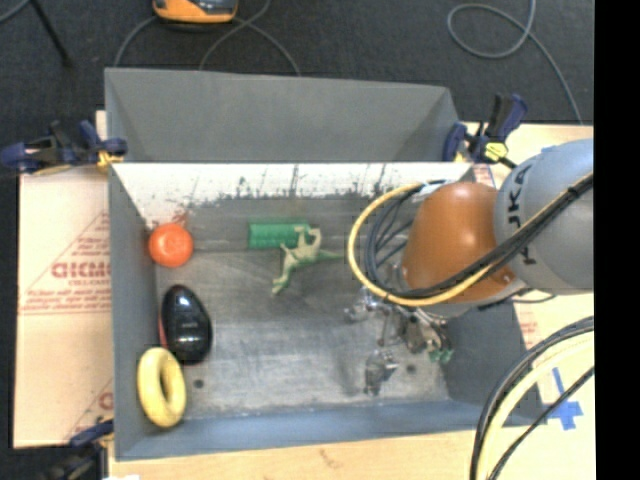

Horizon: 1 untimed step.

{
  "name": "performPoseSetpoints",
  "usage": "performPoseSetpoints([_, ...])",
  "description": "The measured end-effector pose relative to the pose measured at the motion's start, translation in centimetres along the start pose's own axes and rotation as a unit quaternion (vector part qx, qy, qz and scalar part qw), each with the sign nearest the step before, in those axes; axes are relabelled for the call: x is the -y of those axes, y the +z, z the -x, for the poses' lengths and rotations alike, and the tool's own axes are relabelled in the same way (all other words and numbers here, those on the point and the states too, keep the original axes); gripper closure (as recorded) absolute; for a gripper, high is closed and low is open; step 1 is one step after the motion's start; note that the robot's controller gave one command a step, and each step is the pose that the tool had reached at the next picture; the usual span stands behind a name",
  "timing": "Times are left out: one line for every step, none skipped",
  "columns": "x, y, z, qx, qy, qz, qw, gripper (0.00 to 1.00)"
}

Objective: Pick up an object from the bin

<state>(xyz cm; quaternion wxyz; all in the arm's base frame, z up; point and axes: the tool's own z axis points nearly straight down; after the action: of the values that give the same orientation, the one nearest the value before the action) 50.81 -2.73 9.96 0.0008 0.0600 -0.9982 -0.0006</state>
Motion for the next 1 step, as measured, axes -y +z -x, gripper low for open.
performPoseSetpoints([1.76,-1.26,-2.41,0.0028,0.041,-0.001,0.9992,0.0])
